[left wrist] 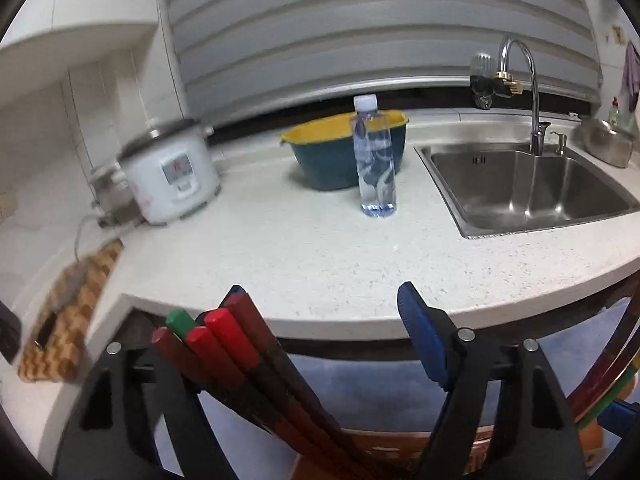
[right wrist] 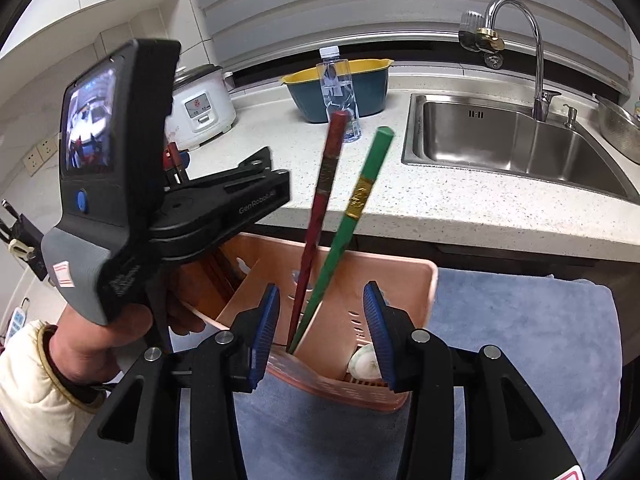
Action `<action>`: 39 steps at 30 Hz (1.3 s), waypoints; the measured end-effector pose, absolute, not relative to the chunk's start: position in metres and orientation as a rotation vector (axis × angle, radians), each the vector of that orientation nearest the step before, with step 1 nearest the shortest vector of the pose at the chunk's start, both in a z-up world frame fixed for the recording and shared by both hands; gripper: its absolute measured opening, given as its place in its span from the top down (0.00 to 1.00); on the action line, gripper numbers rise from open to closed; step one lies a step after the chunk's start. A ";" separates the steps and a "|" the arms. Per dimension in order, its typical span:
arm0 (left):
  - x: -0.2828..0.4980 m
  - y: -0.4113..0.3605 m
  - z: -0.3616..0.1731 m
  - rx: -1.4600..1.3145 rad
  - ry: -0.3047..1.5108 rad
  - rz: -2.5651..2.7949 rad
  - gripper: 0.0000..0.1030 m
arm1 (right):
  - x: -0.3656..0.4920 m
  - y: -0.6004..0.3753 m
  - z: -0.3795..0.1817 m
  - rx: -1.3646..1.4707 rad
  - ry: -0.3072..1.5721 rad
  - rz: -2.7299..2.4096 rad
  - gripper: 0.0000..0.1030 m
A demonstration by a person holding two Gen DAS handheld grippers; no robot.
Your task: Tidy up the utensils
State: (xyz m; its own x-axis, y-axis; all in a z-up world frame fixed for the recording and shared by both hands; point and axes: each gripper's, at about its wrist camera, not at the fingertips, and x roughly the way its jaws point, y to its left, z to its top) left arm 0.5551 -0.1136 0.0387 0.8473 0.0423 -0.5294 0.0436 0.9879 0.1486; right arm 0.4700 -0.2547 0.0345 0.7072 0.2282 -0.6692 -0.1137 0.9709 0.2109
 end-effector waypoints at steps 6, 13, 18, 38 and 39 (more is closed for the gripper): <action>0.558 -0.105 0.047 0.149 0.527 0.032 0.33 | 0.470 -0.267 0.050 0.183 0.719 0.174 0.59; 0.577 -0.088 0.035 0.154 0.521 0.099 0.47 | 0.468 -0.272 0.048 0.191 0.718 0.171 0.59; 0.583 -0.047 0.039 0.001 0.527 0.174 0.49 | 0.461 -0.273 0.038 0.193 0.739 0.170 0.59; 0.577 -0.084 0.036 0.108 0.562 0.060 0.42 | 0.459 -0.274 0.017 0.186 0.785 0.132 0.58; 0.578 -0.086 0.037 0.115 0.559 0.055 0.42 | 0.460 -0.274 0.017 0.185 0.785 0.133 0.58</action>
State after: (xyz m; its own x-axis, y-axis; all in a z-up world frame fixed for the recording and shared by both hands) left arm 0.5776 -0.0859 0.0366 0.8468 0.0829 -0.5254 -0.0203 0.9921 0.1237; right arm 0.4595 -0.2736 0.0167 0.7004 0.1878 -0.6886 -0.0503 0.9754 0.2148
